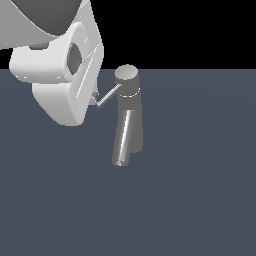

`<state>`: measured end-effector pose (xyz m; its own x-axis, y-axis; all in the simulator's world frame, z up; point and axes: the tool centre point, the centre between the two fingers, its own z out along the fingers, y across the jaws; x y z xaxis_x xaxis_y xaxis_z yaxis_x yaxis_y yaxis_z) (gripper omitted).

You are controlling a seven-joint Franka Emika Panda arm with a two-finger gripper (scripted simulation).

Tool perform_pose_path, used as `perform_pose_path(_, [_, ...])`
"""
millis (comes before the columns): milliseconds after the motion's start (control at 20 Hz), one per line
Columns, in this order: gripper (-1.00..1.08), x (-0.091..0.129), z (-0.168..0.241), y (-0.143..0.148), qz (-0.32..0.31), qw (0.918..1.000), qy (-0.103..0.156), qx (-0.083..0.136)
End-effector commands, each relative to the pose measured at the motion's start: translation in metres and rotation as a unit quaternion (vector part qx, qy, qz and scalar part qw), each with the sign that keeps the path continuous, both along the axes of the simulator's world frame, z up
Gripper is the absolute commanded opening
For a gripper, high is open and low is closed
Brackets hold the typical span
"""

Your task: Turn on the faucet by rotating a designated handle.

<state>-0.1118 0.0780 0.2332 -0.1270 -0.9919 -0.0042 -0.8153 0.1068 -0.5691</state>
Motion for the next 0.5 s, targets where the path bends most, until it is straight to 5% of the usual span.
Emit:
perform_pose_path(0, [-1.00,-0.007,-0.007,-0.017,-0.015,0.9999,0.005,0.001])
perform_pose_path(450, [-1.00,-0.011,-0.006,-0.019,-0.006,1.0000,0.000,0.000])
